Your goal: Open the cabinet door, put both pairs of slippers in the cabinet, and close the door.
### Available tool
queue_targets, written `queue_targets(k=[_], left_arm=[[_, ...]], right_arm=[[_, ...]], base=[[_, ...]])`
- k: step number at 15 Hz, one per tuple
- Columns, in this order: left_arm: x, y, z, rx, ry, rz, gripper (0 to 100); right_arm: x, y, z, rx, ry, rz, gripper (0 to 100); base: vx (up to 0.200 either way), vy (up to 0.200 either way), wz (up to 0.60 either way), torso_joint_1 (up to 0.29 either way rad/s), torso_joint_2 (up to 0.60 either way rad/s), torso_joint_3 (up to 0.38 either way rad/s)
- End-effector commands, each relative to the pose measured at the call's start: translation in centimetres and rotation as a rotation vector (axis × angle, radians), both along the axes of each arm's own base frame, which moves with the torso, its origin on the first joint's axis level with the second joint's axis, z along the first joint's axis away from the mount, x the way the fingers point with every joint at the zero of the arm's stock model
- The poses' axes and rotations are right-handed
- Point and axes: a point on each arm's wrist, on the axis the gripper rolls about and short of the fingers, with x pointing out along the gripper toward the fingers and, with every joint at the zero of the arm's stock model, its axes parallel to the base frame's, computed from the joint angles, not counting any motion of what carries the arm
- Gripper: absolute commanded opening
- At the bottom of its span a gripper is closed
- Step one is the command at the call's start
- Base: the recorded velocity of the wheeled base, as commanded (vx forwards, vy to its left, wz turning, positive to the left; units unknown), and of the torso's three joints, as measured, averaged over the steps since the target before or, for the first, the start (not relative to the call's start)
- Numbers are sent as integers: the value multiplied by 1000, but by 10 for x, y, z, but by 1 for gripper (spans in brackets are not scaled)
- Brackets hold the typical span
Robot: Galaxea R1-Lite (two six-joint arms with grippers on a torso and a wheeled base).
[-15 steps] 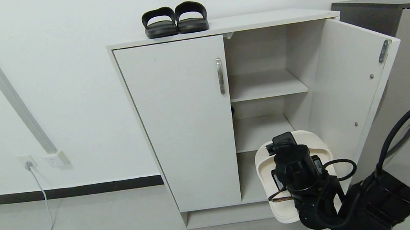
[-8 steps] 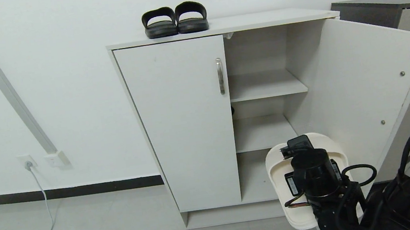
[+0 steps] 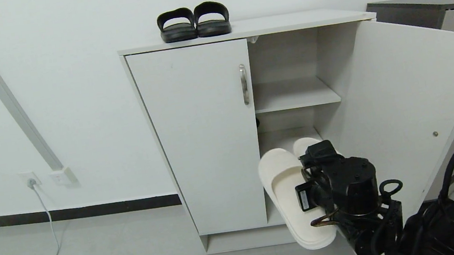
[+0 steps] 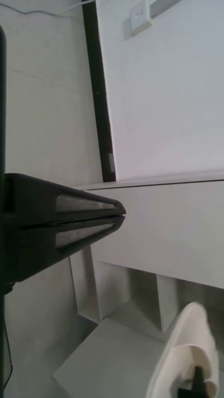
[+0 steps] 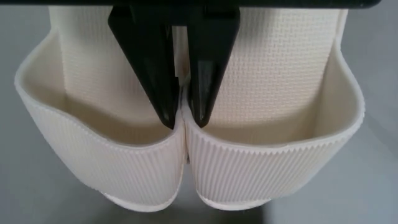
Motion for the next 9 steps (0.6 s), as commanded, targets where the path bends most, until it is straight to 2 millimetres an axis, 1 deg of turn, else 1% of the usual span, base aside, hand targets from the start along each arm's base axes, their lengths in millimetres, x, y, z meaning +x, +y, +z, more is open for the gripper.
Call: queue_targets(k=[1, 3, 5, 9], left_arm=[[0, 0, 0, 0, 2, 1, 0], [0, 0, 0, 0, 2, 0, 0], [0, 0, 0, 0, 2, 0, 0], [0, 0, 0, 0, 2, 0, 0]], right_arm=[[2, 19, -1, 37, -25, 62, 0], [3, 31, 3, 63, -45, 83, 0], [7, 35, 0, 65, -47, 83, 0], [8, 35, -6, 54, -39, 73, 0]], base=[[0, 0, 0, 0, 0, 0], [0, 0, 0, 0, 0, 0], [0, -200, 0, 2, 2, 5], [0, -200, 0, 1, 4, 5]])
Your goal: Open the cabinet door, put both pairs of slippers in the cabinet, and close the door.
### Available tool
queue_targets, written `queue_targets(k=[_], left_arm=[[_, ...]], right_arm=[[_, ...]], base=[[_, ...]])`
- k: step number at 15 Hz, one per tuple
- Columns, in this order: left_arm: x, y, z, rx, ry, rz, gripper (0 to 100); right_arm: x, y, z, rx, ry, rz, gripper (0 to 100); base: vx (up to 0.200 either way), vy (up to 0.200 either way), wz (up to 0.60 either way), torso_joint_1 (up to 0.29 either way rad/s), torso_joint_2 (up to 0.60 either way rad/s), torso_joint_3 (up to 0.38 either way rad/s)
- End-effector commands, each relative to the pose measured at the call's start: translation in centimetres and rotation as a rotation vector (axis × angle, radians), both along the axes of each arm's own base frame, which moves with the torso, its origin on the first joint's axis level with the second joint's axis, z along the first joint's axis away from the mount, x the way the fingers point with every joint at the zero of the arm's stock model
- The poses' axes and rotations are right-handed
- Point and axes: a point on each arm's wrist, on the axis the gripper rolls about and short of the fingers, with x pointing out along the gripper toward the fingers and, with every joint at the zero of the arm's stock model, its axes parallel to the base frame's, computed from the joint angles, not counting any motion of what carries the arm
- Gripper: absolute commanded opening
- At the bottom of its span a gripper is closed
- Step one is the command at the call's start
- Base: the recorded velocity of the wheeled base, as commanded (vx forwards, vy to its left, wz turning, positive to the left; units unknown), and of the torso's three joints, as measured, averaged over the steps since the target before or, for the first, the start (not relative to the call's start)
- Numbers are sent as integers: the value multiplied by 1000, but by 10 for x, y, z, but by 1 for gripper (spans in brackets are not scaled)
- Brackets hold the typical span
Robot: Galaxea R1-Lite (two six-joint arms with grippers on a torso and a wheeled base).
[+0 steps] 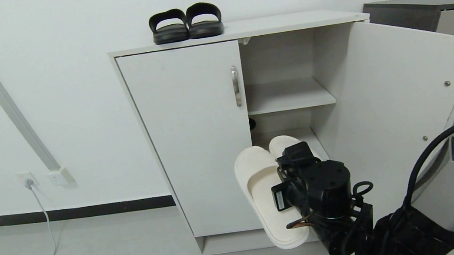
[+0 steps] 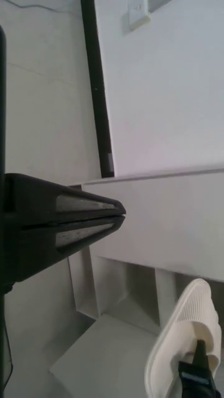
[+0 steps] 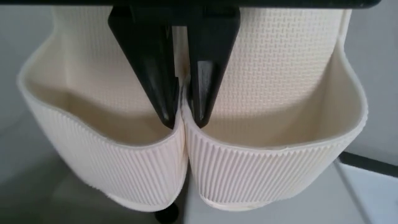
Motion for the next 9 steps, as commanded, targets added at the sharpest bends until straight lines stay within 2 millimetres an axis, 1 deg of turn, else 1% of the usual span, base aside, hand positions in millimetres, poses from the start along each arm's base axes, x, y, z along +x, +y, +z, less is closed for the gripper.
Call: queue_targets(k=[1, 5, 6, 9], left_arm=[[0, 0, 0, 0, 3, -1, 0], [0, 0, 0, -2, 3, 1, 0], [0, 0, 0, -2, 3, 1, 0], [0, 0, 0, -2, 3, -1, 0]], right_arm=[[0, 2, -5, -11, 9, 3, 0], [5, -5, -8, -23, 15, -38, 0], [10, -12, -10, -35, 19, -84, 0], [15, -29, -20, -67, 49, -140, 0]], base=[[0, 0, 0, 0, 0, 0], [0, 0, 0, 0, 0, 0], [0, 0, 0, 0, 0, 0], [0, 0, 0, 0, 0, 0]])
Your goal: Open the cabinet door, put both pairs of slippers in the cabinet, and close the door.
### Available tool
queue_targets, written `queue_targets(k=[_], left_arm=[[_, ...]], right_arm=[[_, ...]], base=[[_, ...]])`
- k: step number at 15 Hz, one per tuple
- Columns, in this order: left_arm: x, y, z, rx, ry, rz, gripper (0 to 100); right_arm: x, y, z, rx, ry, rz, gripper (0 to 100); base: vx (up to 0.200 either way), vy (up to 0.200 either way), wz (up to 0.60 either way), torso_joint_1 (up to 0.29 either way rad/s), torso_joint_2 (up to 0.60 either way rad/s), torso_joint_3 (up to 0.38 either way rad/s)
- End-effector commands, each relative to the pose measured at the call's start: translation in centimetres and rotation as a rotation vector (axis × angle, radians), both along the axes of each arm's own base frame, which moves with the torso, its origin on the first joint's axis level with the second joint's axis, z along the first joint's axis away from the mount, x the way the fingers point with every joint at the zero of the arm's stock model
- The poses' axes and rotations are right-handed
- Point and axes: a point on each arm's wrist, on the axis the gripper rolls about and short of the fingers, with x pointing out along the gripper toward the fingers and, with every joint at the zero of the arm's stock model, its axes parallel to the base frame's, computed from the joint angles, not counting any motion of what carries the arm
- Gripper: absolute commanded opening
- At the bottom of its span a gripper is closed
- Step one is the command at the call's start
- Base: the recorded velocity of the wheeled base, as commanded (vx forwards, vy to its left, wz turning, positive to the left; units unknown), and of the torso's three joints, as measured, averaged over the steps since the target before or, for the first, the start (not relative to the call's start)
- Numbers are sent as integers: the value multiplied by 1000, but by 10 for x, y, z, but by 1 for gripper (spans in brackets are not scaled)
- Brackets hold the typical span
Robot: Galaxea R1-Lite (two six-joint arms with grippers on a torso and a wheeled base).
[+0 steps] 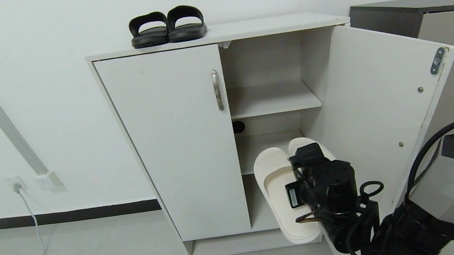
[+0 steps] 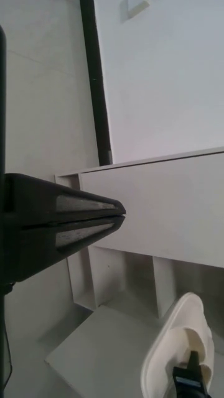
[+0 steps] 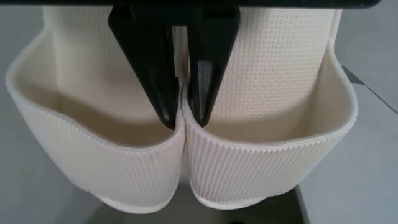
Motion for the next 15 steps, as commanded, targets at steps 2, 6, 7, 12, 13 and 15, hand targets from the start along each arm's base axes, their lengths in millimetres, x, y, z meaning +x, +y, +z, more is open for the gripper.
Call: queue_targets(k=[2, 6, 7, 12, 13, 15], left_arm=[[0, 0, 0, 0, 1, -1, 0], [0, 0, 0, 0, 1, 0, 0], [0, 0, 0, 0, 1, 0, 0], [0, 0, 0, 0, 1, -1, 0], [0, 0, 0, 0, 1, -1, 0], [0, 0, 0, 0, 1, 0, 0]], right_arm=[[4, -16, -7, -16, 24, -41, 0], [4, -19, -10, -16, 24, -47, 0], [3, -20, -11, -18, 27, -47, 0], [1, -26, -15, -32, 43, -55, 0], [1, -27, -15, -33, 45, -58, 0], [1, -31, -14, -34, 46, -69, 0]], base=[[0, 0, 0, 0, 0, 0], [0, 0, 0, 0, 0, 0], [0, 0, 0, 0, 0, 0], [0, 0, 0, 0, 0, 0], [0, 0, 0, 0, 0, 0], [0, 0, 0, 0, 0, 0]])
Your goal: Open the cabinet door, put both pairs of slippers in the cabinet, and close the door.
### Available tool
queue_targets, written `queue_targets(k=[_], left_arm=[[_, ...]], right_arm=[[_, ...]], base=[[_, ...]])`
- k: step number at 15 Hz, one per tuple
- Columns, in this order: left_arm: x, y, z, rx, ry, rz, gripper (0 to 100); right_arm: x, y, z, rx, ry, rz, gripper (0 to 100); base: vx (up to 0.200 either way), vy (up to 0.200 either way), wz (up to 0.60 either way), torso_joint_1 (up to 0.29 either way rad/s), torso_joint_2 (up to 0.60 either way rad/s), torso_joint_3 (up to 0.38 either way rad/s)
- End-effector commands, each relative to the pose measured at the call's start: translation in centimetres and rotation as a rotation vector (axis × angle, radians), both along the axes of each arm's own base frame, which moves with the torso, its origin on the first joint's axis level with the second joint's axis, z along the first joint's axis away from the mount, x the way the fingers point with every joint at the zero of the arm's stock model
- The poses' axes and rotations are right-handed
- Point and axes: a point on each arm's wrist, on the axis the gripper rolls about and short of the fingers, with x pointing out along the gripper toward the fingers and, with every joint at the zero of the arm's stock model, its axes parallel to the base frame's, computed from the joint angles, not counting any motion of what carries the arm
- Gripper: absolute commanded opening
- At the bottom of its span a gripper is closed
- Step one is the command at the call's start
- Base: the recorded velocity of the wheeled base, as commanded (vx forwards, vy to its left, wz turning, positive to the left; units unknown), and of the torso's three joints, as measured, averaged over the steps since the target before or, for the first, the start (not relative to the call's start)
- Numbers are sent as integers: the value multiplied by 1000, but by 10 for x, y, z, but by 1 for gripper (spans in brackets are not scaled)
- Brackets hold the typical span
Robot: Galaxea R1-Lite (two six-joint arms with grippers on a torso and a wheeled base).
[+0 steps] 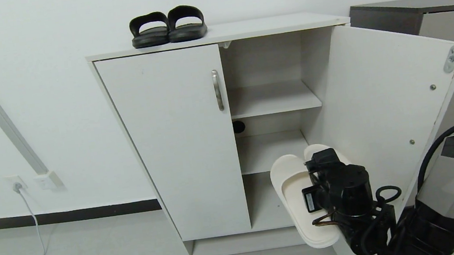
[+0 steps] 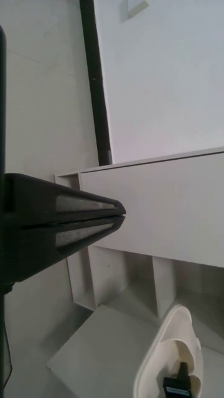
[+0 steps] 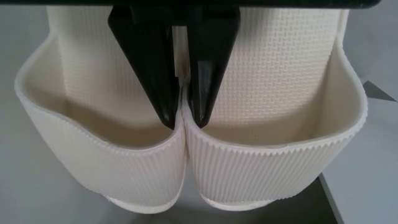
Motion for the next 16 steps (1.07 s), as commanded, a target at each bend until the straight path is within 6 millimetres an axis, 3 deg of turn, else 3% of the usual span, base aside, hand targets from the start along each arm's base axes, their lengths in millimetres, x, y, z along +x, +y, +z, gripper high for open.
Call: queue_targets(k=[1, 5, 12, 16], left_arm=[[0, 0, 0, 0, 2, -1, 0], [0, 0, 0, 0, 2, -1, 0], [0, 0, 0, 0, 2, 1, 0], [0, 0, 0, 0, 2, 1, 0]], right_arm=[[-3, -6, 5, 3, -4, -8, 0], [-6, -17, 10, 4, -5, -25, 0], [-8, -17, 9, -2, 2, -22, 0], [-20, -3, 11, 18, -17, 41, 0]], base=[[0, 0, 0, 0, 0, 0], [0, 0, 0, 0, 0, 0], [0, 0, 0, 0, 0, 0], [0, 0, 0, 0, 0, 0]])
